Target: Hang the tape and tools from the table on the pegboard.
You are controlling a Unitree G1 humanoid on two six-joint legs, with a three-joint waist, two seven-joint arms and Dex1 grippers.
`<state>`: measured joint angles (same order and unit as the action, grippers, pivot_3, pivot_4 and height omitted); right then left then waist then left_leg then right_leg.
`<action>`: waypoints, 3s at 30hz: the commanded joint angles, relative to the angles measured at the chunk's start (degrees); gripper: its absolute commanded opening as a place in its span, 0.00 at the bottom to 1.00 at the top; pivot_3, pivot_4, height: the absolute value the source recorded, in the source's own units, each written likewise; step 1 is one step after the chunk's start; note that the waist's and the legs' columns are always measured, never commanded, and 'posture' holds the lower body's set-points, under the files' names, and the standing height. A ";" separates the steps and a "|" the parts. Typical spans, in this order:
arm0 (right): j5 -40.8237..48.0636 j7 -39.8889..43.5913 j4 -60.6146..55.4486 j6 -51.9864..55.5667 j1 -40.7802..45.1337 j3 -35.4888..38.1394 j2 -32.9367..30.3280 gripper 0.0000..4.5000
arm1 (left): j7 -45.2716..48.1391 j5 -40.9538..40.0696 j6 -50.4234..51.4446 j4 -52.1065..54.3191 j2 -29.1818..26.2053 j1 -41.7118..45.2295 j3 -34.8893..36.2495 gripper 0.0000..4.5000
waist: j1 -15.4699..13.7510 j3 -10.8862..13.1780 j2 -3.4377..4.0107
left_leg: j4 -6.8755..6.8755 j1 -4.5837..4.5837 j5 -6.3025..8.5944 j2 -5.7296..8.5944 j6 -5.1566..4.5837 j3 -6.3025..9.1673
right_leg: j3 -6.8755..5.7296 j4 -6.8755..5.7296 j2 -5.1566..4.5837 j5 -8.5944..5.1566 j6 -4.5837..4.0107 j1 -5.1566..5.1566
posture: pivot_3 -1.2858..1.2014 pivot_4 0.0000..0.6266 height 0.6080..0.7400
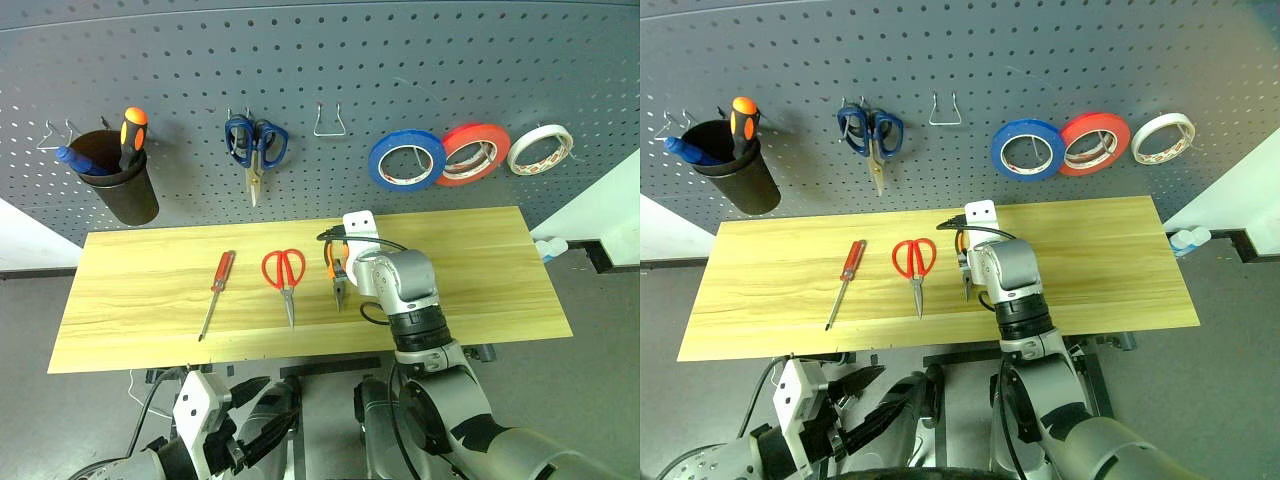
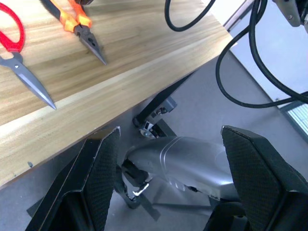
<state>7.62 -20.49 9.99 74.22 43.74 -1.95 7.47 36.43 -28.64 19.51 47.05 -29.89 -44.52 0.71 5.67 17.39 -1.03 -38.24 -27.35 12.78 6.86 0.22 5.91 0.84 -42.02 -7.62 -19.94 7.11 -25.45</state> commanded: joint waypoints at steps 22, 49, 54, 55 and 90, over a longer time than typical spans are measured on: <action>4.75 -2.36 11.65 -10.73 8.66 -3.01 14.33 0.99 | -2.62 2.30 -3.05 2.80 1.36 -3.57 -5.00 0.78 | -0.06 0.18 0.00 | 0.03 -0.08 0.02 -0.01 -0.03 0.00 | -0.01 0.05 0.00 -0.05 -0.07 -0.08 | 0.49 0.57 0.55; 7.87 -6.88 13.31 -10.38 6.26 -2.18 15.37 0.99 | -3.45 0.97 -2.59 4.61 -0.06 -5.18 -4.21 0.78 | 0.00 1.20 0.02 | 0.03 -0.89 0.00 -0.04 -0.02 -0.08 | 0.02 -0.08 0.02 -0.04 -0.06 -0.95 | 0.50 0.62 0.55; 8.74 -7.72 12.58 -8.77 5.16 -2.22 16.13 0.99 | -3.58 0.92 -2.57 4.47 -0.04 -4.84 -4.42 0.78 | 0.01 1.22 0.02 | 0.03 -0.92 0.00 -0.04 -0.03 -0.09 | 0.02 -0.08 0.02 -0.04 -0.06 -0.98 | 0.50 0.62 0.55; 8.93 -7.84 12.48 -8.45 5.01 -2.24 16.21 0.99 | -3.58 0.82 -2.53 4.53 -0.07 -4.83 -4.33 0.78 | 0.01 1.23 0.02 | 0.03 -0.92 0.01 -0.04 -0.02 -0.09 | 0.02 -0.08 0.02 -0.04 -0.06 -0.98 | 0.50 0.63 0.55; 10.80 -9.52 13.98 -8.53 2.00 -3.54 14.80 0.99 | -3.45 -0.29 -1.88 4.42 -1.28 -3.77 -4.21 0.78 | -0.15 -12.37 1.09 | 1.07 2.00 -0.39 -0.57 0.44 0.00 | 0.06 0.80 0.84 0.31 -0.80 1.28 | 0.49 0.00 0.55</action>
<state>18.33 -29.85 24.35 66.54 52.87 -5.49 8.87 32.59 -28.15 18.11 50.63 -30.99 -48.50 -3.68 5.52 5.02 0.05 -37.16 -25.35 12.39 6.29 0.66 5.92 0.90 -41.23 -6.78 -19.63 6.30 -24.18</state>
